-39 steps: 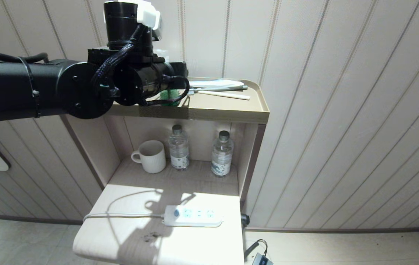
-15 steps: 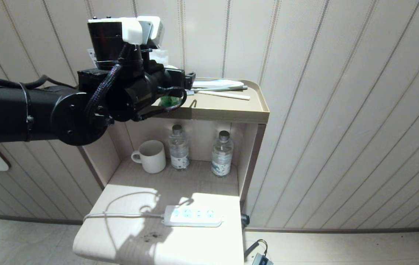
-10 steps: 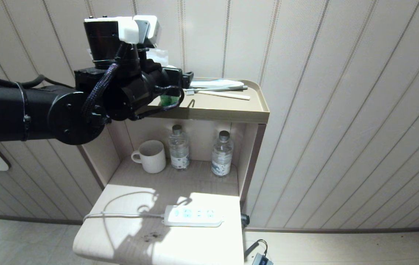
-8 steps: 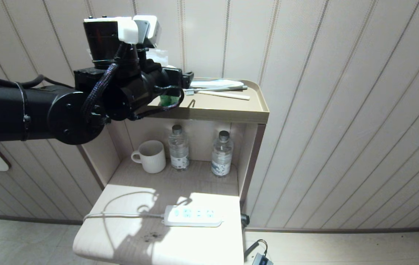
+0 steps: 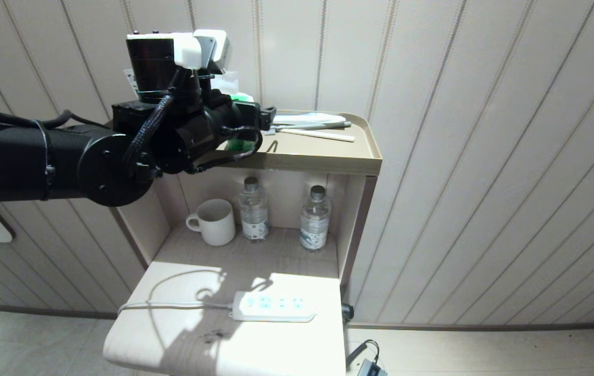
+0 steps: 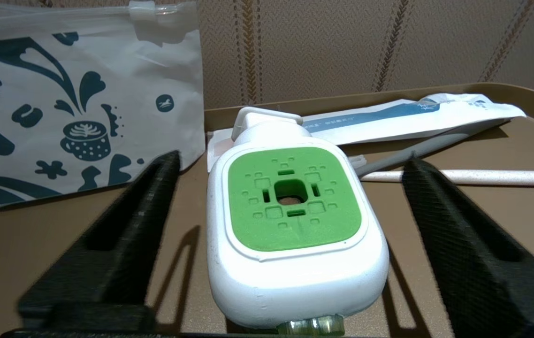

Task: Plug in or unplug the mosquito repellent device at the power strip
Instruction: Insert the plug into the socket

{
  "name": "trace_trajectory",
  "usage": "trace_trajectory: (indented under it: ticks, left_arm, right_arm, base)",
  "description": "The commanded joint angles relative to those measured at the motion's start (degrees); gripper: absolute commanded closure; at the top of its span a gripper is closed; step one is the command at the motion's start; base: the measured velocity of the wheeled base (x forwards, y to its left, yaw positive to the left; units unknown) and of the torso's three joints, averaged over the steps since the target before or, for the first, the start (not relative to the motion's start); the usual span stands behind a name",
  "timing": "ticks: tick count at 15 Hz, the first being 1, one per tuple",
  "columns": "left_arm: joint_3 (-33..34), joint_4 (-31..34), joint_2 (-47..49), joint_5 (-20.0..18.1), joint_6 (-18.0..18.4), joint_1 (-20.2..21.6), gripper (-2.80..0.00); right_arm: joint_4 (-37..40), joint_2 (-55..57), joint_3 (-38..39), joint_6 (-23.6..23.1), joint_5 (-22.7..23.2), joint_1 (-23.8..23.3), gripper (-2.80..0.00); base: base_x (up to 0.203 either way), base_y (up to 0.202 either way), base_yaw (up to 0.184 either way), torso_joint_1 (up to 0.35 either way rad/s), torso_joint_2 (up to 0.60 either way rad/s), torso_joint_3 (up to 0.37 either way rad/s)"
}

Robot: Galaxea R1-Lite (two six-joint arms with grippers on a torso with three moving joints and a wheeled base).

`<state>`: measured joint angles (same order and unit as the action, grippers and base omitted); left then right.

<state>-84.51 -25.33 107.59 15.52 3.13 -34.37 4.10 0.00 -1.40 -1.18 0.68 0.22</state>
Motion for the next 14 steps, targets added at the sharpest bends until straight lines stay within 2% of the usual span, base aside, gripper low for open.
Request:
trace_trajectory:
  ticks: [1, 11, 14]
  left_arm:
    - [-0.4, -0.2, 0.8, 0.1, 0.0, 0.0, 0.00]
    - [-1.2, 0.3, 0.7, 0.2, 0.8, 0.1, 0.00]
    - [-3.3, 2.9, -2.5, 2.3, 0.6, 0.1, 0.00]
  right_arm:
    - [0.0, 0.0, 0.0, 0.0, 0.0, 0.0, 0.00]
    - [0.0, 0.0, 0.0, 0.0, 0.0, 0.0, 0.00]
    - [0.0, 0.1, 0.0, 0.0, 0.0, 0.0, 0.00]
  base:
    - [0.000, 0.000, 0.000, 0.000, 0.00, 0.000]
    - [0.000, 0.000, 0.000, 0.000, 0.00, 0.000]
    - [0.000, 0.000, 0.000, 0.000, 0.00, 0.000]
